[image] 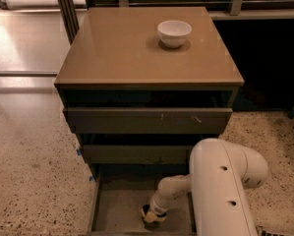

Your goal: Place sponge into bottom drawer

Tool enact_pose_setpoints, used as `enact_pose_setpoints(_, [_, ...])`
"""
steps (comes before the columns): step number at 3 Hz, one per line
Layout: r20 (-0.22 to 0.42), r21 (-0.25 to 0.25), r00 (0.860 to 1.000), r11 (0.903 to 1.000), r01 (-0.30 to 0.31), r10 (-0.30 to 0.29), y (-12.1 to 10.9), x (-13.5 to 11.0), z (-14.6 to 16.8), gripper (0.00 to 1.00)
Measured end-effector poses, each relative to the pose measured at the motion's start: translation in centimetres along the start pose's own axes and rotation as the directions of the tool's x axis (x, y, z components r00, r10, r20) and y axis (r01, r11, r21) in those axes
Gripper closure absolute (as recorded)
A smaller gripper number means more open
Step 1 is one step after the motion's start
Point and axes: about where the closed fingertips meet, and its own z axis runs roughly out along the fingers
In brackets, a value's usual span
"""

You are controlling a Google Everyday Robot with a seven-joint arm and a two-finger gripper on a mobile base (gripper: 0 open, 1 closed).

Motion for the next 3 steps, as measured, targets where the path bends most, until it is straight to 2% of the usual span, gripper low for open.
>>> enact_pose_setpoints(1, [-0.039,-0.003,0.999,0.9999,-0.011,0.011,-0.59,0.36,3.66,1.0])
enact_pose_setpoints(2, [-0.043,-0.008,0.999,0.9999,-0.009,0.008,-0.4,0.29,4.2,1.0])
enact_pose_setpoints(3, [-0.043,-0.008,0.999,0.9999,-0.009,0.008,-0.39,0.29,4.21,0.84])
